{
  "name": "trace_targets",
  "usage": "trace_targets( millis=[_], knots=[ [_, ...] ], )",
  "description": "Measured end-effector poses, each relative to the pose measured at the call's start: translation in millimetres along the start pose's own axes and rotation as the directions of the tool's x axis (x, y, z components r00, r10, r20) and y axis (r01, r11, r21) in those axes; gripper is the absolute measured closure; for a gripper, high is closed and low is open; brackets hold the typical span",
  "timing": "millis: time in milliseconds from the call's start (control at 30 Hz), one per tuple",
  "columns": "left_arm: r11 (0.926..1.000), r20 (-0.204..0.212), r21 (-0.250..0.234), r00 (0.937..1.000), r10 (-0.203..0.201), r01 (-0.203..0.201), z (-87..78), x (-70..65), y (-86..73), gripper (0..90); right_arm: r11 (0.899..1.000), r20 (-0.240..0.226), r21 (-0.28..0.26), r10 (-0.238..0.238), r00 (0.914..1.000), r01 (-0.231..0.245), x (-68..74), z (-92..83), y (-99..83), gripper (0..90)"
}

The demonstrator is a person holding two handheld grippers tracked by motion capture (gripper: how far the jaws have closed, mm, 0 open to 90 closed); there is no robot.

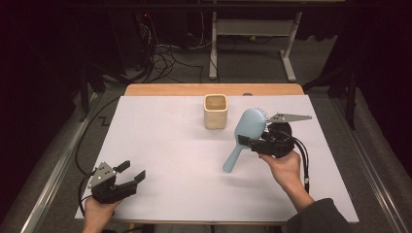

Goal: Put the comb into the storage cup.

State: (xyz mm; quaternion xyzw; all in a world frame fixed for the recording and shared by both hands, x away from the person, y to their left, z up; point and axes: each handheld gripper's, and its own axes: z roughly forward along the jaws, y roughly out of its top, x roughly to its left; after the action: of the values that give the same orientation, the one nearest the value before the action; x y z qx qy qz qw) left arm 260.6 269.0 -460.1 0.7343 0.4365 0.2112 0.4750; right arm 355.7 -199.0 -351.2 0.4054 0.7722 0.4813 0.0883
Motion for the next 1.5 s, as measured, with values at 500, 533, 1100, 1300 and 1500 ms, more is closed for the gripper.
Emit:
trace_targets(
  millis=[500, 533, 1100, 1300, 1500],
  knots=[
    [0.9998, -0.016, 0.004, 0.9997, -0.017, 0.017, -2.3, -0.4, -4.3, 30.4, 1.000, 0.040, -0.003, 0.011, 0.9991, -0.011, -11.3, -0.3, 9.8, 54.0],
    [0.9998, -0.017, 0.004, 0.9997, -0.017, 0.017, -2.4, 0.2, -4.2, 30.3, 1.000, 0.042, -0.003, 0.012, 0.9991, -0.012, -12.4, -0.3, 10.5, 53.9],
    [0.9996, -0.031, 0.002, 0.9991, -0.030, 0.030, -0.2, 5.1, -4.5, 30.3, 0.999, 0.075, -0.014, 0.031, 0.9967, -0.030, -21.9, 11.9, 24.9, 54.0],
    [0.9994, -0.033, 0.007, 0.9989, -0.034, 0.035, 0.2, 6.3, -4.7, 30.4, 1.000, 0.095, -0.014, 0.023, 0.9952, -0.021, -22.9, 14.6, 30.4, 54.1],
    [0.9995, -0.041, 0.008, 0.9987, -0.031, 0.031, 0.5, 6.5, -4.8, 30.4, 0.999, 0.099, -0.026, 0.036, 0.9945, -0.034, -25.6, 17.2, 34.6, 54.0]
  ],
)
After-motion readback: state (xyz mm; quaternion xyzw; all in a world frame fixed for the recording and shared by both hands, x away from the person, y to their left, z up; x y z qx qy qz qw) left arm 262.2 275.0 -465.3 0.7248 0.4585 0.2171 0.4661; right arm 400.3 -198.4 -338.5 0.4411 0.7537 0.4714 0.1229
